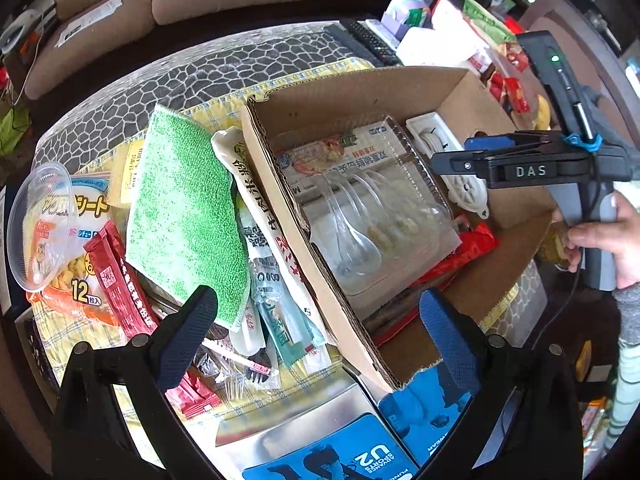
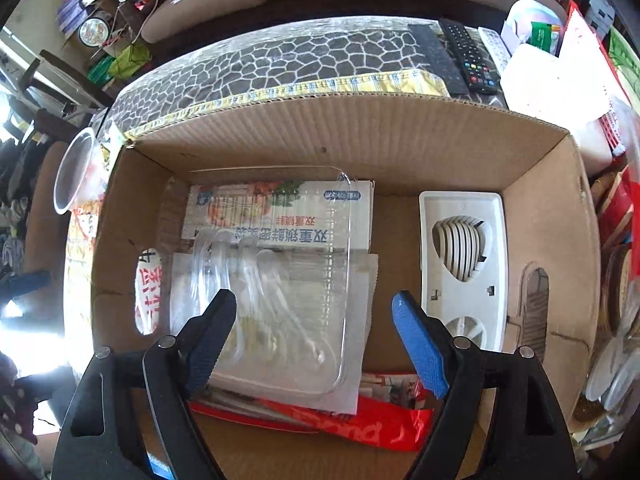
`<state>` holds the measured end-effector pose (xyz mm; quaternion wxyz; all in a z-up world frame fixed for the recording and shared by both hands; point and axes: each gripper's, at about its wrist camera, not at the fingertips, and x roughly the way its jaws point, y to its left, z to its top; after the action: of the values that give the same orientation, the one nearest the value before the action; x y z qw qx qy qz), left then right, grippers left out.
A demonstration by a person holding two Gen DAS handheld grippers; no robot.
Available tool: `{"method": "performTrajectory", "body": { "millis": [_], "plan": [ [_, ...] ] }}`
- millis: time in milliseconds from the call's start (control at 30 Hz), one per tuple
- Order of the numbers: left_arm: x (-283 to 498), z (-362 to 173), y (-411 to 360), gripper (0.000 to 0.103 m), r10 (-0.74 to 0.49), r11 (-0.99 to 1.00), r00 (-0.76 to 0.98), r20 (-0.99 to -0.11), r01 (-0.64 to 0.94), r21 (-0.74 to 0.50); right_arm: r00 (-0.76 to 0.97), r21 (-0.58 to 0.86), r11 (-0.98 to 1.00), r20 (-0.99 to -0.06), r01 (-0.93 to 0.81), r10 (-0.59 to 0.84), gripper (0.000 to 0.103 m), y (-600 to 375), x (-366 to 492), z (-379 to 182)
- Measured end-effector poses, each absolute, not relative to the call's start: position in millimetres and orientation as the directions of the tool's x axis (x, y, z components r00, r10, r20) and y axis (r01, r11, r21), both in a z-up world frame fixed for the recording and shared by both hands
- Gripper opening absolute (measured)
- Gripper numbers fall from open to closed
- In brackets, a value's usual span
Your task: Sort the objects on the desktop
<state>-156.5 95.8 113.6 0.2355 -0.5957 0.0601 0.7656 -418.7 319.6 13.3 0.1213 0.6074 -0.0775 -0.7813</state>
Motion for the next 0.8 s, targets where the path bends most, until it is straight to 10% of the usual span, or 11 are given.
{"method": "performTrajectory", "body": {
  "millis": [800],
  "plan": [
    [-50, 137, 56, 0.103, 0.291, -0.92, -0.317, -0.902, -0.353, -0.173, -0.496, 0.136, -0.98, -0.847, 0.144, -0.19, 0.102, 247, -277, 86]
  ]
}}
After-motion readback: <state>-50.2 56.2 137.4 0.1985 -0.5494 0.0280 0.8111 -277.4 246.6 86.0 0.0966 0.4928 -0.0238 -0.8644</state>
